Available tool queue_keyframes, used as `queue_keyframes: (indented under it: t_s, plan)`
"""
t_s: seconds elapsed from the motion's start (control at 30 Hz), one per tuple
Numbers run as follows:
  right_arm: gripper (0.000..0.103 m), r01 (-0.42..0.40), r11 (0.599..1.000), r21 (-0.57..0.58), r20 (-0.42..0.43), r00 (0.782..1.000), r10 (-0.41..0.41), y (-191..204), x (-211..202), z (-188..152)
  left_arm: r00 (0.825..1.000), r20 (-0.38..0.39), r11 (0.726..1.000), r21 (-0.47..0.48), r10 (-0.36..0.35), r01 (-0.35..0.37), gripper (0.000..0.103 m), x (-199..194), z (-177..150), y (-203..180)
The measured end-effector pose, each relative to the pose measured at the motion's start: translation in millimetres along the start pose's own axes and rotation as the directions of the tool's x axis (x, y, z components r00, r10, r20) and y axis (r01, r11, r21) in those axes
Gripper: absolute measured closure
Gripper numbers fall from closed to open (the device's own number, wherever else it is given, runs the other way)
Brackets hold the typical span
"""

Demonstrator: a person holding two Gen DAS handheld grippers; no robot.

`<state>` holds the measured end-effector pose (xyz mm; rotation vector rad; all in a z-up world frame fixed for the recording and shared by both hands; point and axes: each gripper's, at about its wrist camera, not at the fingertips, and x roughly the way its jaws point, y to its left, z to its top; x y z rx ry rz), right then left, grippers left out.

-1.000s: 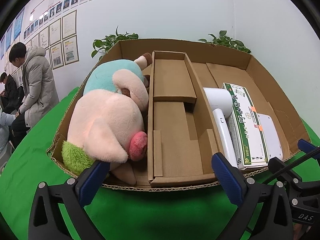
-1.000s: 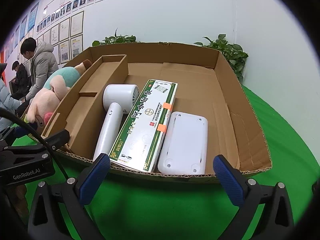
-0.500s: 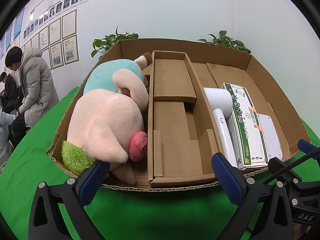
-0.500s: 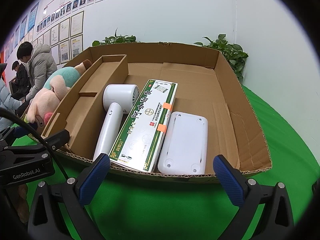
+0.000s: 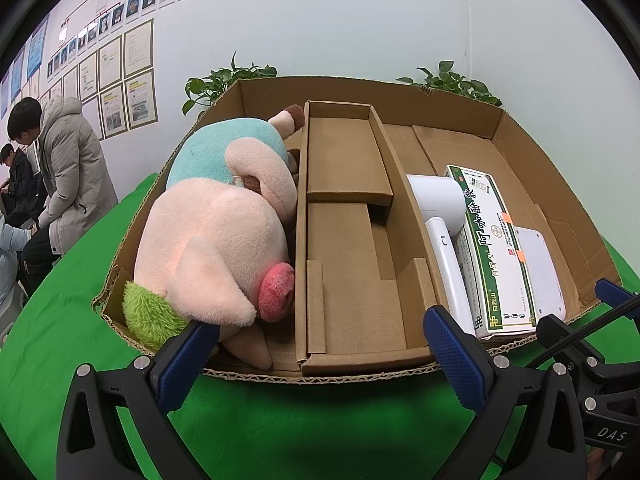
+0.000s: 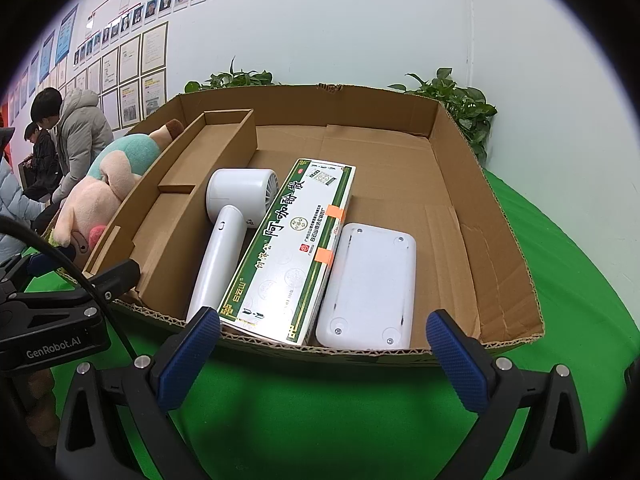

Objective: Organize objects

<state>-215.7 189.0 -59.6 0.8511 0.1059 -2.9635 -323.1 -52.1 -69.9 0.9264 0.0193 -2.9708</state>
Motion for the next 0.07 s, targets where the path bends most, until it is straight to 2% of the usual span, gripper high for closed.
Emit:
queue_keyframes:
  t_s: [0.07]
  plan:
    - [0.0, 0.0, 1.0, 0.0, 0.0, 1.0, 0.0, 0.0, -0.3, 0.1, 1.0, 0.0, 1.0, 0.0, 0.0, 0.0, 0.0, 0.6, -0.2, -0.6]
